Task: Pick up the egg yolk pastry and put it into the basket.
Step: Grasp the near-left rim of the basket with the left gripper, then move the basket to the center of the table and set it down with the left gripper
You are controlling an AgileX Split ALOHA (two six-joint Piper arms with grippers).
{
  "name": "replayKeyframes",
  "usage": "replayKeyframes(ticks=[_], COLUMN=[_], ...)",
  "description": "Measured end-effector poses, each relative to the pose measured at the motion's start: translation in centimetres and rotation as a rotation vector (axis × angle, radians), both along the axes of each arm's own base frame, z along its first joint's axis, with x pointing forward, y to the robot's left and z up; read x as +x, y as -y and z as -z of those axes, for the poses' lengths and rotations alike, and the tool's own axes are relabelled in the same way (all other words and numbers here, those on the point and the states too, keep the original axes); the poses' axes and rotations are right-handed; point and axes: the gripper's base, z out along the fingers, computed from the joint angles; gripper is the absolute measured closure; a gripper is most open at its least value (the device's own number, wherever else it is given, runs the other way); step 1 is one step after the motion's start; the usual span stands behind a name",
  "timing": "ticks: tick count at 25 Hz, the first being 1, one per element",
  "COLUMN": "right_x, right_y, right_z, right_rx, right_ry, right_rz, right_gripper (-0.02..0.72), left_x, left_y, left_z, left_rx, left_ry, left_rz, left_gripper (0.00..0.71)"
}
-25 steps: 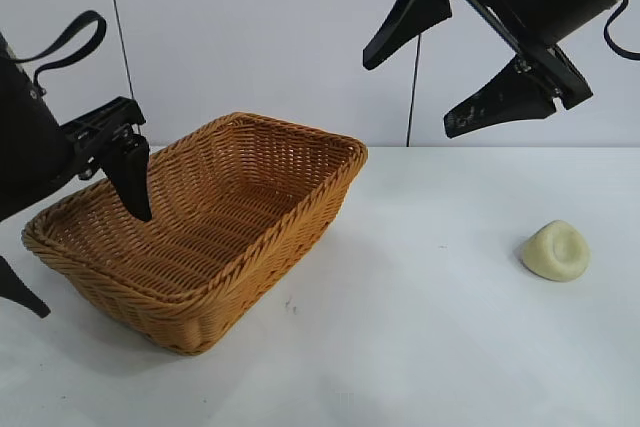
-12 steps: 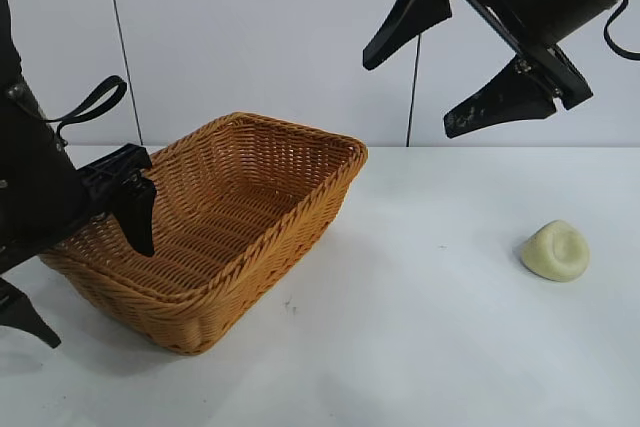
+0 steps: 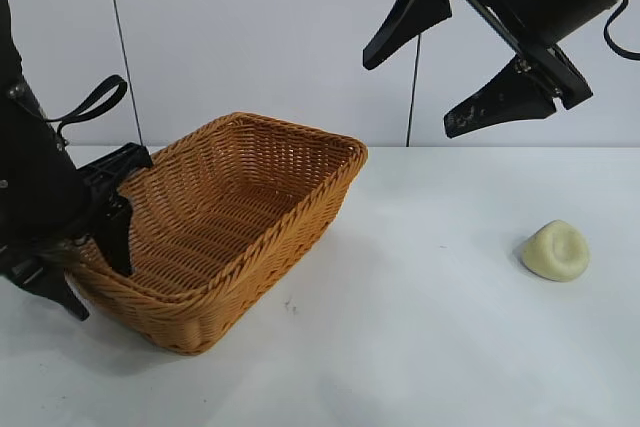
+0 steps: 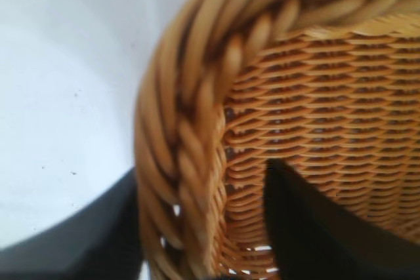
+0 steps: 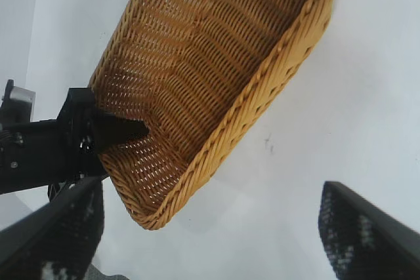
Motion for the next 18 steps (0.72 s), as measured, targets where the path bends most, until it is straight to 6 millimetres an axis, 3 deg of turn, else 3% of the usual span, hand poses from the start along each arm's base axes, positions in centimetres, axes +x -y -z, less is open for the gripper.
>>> replayKeyframes(ticks=[6, 18], right_x=[0.0, 0.0], right_y=[0.0, 0.0], right_z=[0.0, 0.0], right_rx=[0.000, 0.001], right_ry=[0.000, -0.002], right_rz=[0.000, -0.002], right_gripper=[0.068, 0.068], left_x=[0.6, 4.8], left_y=[-0.3, -2.5], left_z=[-0.6, -5.0], left_rx=[-0.009, -0.085], left_ry=[-0.001, 0.080], left_rz=[0.028, 0.233], left_gripper=[0.627, 0.629])
